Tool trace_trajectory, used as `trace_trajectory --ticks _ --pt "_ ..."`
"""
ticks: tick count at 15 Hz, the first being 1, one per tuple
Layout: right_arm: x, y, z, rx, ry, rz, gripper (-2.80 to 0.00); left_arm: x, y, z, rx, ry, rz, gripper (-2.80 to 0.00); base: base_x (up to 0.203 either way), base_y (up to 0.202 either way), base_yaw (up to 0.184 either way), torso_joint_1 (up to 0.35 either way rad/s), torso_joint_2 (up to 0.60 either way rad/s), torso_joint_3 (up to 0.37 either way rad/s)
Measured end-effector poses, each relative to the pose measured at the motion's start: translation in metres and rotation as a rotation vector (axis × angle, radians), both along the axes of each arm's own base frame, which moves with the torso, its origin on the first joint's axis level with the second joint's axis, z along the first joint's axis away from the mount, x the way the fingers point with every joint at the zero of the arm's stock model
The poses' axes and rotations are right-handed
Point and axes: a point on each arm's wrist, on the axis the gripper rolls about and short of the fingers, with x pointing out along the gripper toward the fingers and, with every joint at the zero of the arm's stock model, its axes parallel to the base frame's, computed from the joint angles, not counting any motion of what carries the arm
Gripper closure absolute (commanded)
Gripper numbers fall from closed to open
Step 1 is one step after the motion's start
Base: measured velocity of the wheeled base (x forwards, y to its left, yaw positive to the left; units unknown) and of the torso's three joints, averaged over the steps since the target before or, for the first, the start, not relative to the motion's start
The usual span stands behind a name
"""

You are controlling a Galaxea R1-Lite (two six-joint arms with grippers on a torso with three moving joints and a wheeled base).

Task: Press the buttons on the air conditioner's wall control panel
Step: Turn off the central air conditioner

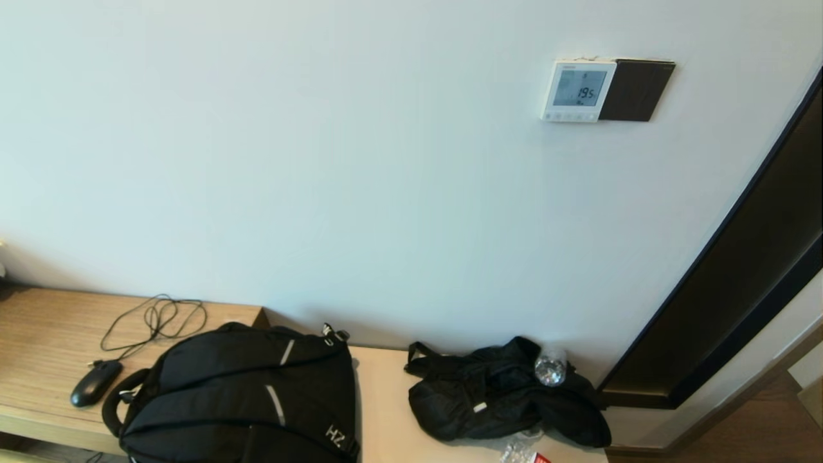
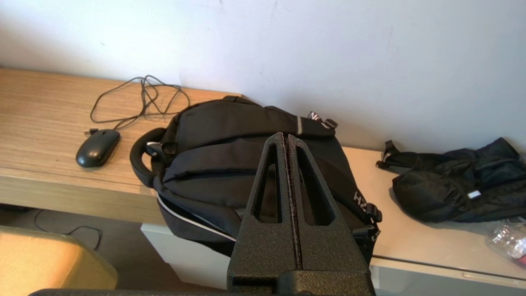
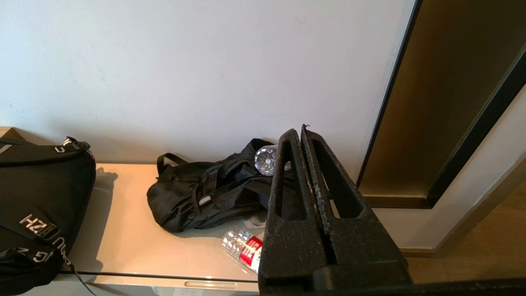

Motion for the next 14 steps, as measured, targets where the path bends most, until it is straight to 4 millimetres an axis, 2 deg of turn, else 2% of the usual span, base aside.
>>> trace_trajectory --ticks 14 --pt "0.0000 0.0000 0.0000 0.000 0.000 0.000 0.00 0.0000 0.0000 0.0000 0.000 0.000 0.000 0.00 0.000 0.000 0.000 0.000 0.00 0.000"
